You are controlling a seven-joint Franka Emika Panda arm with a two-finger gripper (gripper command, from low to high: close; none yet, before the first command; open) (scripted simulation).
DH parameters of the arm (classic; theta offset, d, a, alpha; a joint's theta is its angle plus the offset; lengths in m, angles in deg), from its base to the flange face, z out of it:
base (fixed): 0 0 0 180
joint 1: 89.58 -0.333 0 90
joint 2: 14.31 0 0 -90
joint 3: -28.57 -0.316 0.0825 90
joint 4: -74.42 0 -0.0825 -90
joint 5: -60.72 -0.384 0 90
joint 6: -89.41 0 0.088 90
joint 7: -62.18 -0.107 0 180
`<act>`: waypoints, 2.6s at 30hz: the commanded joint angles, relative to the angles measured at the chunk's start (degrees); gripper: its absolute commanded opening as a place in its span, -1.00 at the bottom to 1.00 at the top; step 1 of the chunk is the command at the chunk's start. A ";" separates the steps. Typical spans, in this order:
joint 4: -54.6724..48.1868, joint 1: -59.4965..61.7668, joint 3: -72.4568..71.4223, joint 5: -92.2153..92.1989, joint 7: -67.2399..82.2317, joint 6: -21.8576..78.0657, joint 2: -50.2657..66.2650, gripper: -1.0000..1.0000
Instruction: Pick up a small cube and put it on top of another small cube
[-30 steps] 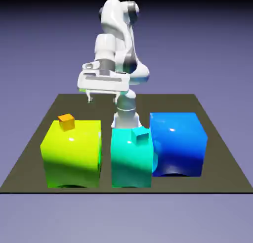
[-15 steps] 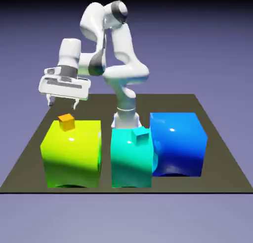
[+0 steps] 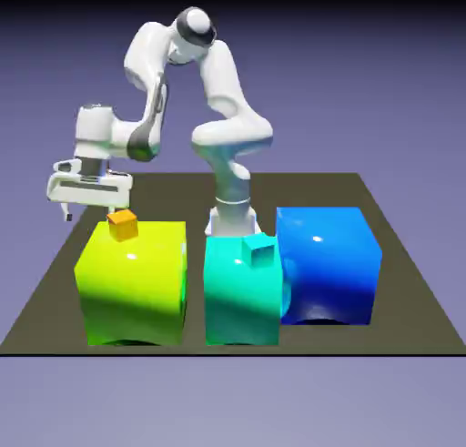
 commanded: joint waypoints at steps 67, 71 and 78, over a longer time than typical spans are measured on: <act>-9.23 4.13 -22.82 -53.42 38.64 11.24 3.36 -1.00; -13.90 -4.18 -30.23 -58.38 43.24 19.14 6.98 -1.00; -18.53 -18.72 -37.32 -59.12 48.62 29.71 11.96 -1.00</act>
